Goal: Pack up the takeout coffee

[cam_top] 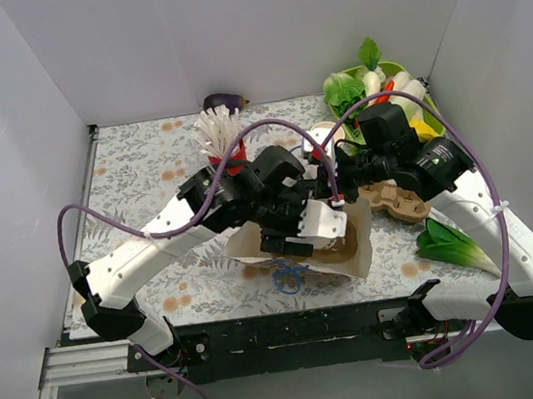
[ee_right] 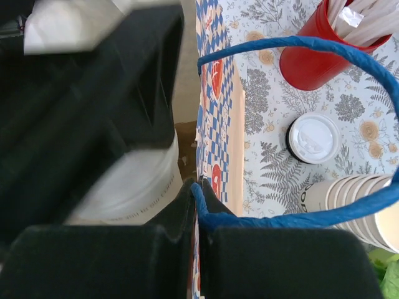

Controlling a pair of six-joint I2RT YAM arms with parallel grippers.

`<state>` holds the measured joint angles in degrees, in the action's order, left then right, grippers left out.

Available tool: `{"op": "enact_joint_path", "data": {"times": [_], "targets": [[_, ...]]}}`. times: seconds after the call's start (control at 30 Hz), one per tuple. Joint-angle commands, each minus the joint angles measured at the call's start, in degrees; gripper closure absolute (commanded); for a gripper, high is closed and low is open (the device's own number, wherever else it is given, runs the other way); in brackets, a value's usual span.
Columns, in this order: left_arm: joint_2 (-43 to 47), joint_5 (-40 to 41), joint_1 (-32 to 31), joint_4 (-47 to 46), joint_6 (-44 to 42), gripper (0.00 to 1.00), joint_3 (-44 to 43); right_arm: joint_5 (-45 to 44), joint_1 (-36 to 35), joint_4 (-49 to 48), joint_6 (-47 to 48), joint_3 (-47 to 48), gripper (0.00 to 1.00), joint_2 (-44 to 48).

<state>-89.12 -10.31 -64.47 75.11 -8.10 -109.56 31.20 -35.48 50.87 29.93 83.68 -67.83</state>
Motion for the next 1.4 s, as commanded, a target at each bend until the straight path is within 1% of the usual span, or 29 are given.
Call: {"op": "enact_joint_path", "data": {"times": [0.0, 0.1, 0.17, 0.2, 0.23, 0.27, 0.37, 0.53, 0.77, 1.03, 1.17, 1.37], "targets": [[-2.0, 5.4, -1.4, -4.1, -0.8, 1.0, -0.1, -1.2, -1.1, -0.2, 1.8, 5.1, 0.99, 0.4], [0.1, 7.3, -1.4, -6.7, -1.1, 1.0, 4.1, -1.2, -1.4, 0.0, 1.7, 4.6, 0.99, 1.4], [4.4, 9.6, -2.1, -9.8, -1.3, 1.0, 11.4, -1.5, -1.4, -0.3, 1.4, 3.6, 0.99, 2.5], [6.0, 11.3, -2.8, -13.3, -1.6, 1.0, 14.2, -1.8, -1.4, -0.6, 1.3, 3.0, 0.99, 3.0], [7.8, 12.8, -3.2, -15.4, -2.0, 1.0, 19.9, -2.0, -1.4, -0.9, 1.3, 1.6, 0.99, 4.0], [10.3, 15.6, -3.6, -17.2, -2.5, 1.0, 22.3, -2.7, -1.4, -2.4, 1.2, 0.8, 0.99, 4.7], [12.0, 19.0, -4.5, -20.5, -2.5, 1.0, 26.7, -3.6, -1.8, -4.5, 0.6, -2.1, 0.99, 6.7], [11.3, 21.2, -5.4, -23.3, 0.1, 1.0, 26.0, -4.7, -5.3, -4.6, 1.1, -3.9, 0.99, 7.2], [11.8, 24.1, -5.5, -24.0, -0.2, 1.0, 28.4, -8.5, -7.8, -7.1, -0.7, -5.5, 0.99, 7.4], [10.0, 24.5, -5.5, -19.4, 1.5, 1.0, 27.2, -11.7, -8.0, -10.4, -5.5, -7.0, 0.99, 7.7], [8.3, 22.8, -5.5, -16.8, 2.9, 1.0, 25.8, -13.9, -8.0, -11.6, -8.0, -6.4, 0.99, 7.5], [6.0, 20.6, -5.5, -13.9, 3.1, 1.0, 23.8, -12.9, -8.0, -12.8, -11.3, -6.7, 0.99, 7.3]]}}
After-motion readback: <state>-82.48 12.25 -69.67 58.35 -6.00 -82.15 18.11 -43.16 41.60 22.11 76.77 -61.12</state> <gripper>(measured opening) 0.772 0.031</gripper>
